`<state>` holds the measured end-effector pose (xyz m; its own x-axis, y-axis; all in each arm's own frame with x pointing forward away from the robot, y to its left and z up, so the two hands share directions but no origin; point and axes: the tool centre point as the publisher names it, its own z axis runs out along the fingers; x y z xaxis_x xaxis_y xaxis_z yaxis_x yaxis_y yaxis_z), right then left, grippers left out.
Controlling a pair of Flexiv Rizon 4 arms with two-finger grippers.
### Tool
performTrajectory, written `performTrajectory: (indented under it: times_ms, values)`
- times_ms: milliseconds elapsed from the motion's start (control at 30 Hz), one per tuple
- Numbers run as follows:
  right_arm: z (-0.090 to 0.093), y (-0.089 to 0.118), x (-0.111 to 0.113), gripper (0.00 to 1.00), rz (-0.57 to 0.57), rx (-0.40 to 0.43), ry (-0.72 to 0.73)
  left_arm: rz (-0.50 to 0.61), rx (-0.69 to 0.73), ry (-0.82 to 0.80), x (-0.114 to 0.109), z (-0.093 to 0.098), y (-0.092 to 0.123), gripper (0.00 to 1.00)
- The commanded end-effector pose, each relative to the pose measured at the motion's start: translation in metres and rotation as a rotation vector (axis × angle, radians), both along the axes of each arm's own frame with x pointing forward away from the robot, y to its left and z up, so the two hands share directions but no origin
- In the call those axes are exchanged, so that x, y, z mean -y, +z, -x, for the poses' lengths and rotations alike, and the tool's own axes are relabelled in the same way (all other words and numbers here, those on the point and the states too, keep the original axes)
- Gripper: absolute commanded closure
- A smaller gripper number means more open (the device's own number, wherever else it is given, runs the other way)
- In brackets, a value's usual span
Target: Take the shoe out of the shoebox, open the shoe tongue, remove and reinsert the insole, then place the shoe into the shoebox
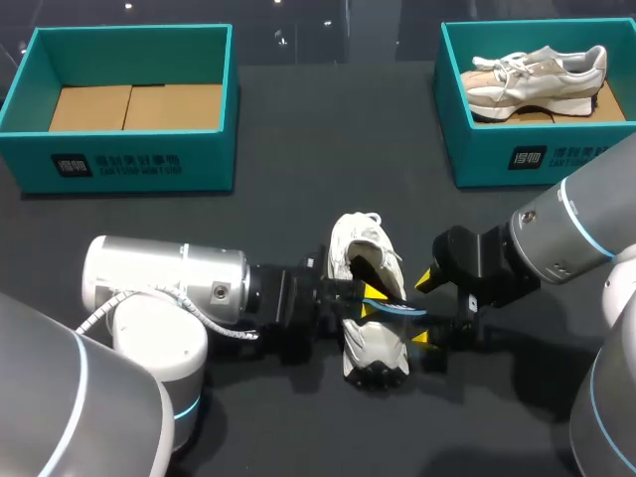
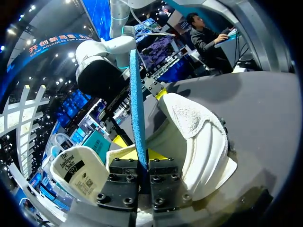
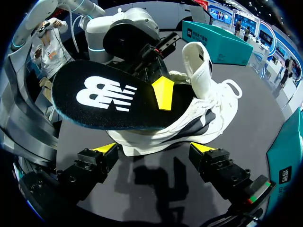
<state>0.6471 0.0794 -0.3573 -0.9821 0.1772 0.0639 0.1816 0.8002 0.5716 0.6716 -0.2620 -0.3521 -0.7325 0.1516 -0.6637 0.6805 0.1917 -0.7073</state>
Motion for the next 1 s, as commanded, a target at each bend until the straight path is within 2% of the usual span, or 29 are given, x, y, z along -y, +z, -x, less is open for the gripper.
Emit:
performTrajectory:
  times_ms: [33,67,267,400,700,833,867,900,1000]
  values:
    - [0.001,0.000,-0.001,0.00,0.004,0.002,-0.002,0.008,0.002,-0.006,-0.001,0.001,-0.001,1.00]
    - [0.001,0.000,-0.001,0.00,0.004,0.002,-0.002,0.012,0.004,-0.010,0.000,0.003,0.001,0.98]
    - [0.001,0.000,-0.001,0.00,0.004,0.002,-0.002,0.046,0.017,-0.046,0.002,0.013,0.015,0.73]
    - [0.001,0.000,-0.001,0.00,0.004,0.002,-0.002,0.062,0.031,-0.070,0.004,0.021,0.023,0.69]
    - [0.001,0.000,-0.001,0.00,0.004,0.002,-0.002,0.069,0.060,-0.093,0.011,0.030,0.032,0.73]
    - [0.001,0.000,-0.001,0.00,0.004,0.002,-0.002,0.073,0.068,-0.095,0.013,0.031,0.032,0.83]
    - [0.001,0.000,-0.001,0.00,0.004,0.002,-0.002,0.075,0.070,-0.097,0.014,0.031,0.032,0.88]
    - [0.001,0.000,-0.001,0.00,0.004,0.002,-0.002,0.075,0.072,-0.100,0.014,0.031,0.032,1.00]
    - [0.001,0.000,-0.001,0.00,0.004,0.002,-0.002,0.073,0.083,-0.106,0.014,0.029,0.029,1.00]
